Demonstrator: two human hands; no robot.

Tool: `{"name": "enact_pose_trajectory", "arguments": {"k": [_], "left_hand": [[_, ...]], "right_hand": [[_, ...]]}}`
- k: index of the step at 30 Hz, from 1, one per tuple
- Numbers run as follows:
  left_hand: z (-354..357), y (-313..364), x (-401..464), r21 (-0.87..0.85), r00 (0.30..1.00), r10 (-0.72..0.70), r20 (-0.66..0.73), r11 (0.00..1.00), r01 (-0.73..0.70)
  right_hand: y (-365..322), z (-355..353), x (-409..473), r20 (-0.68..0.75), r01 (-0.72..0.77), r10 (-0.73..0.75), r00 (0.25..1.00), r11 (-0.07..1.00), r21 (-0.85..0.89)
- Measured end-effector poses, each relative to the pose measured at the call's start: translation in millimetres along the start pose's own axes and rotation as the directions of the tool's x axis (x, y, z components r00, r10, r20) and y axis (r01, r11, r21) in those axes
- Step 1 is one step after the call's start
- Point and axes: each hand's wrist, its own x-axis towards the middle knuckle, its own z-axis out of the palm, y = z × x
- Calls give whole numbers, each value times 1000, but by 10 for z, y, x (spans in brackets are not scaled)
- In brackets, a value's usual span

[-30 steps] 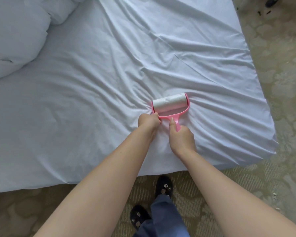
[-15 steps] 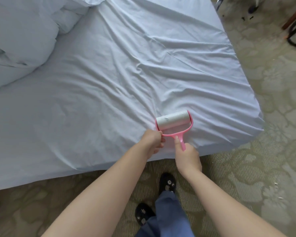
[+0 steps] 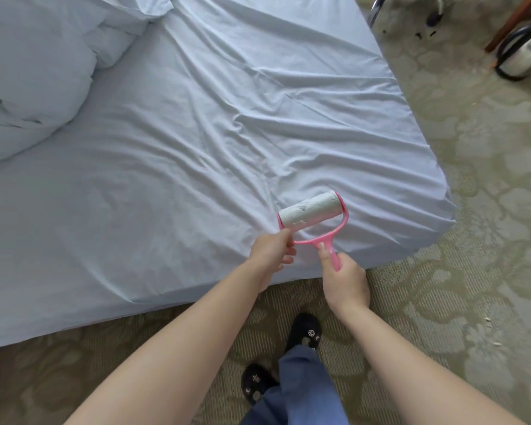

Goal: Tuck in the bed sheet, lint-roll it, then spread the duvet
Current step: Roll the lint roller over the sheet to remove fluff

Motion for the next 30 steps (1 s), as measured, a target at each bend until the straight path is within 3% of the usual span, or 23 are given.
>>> {"name": "enact_pose_trajectory", "arguments": {"k": [5,9,14,30], "left_hand": [[-39,10,38,-68,996,-85,-40,994,82],[-23,34,88,-127,989,-111,-93,987,99],[-24,-75,59,-388,956,-240,-166,908,160],[-520,192,640,-432,935,-164,-313,902,14]], "right_hand": [[-94,51,151,104,-38,51,993,991,-126],[-159,74,109,64,-4,23,998,961,-275],[-298,72,110,151,134,-75,986,891,-434],[-1071,514,732,356,170,-22,934,905,-390]]}}
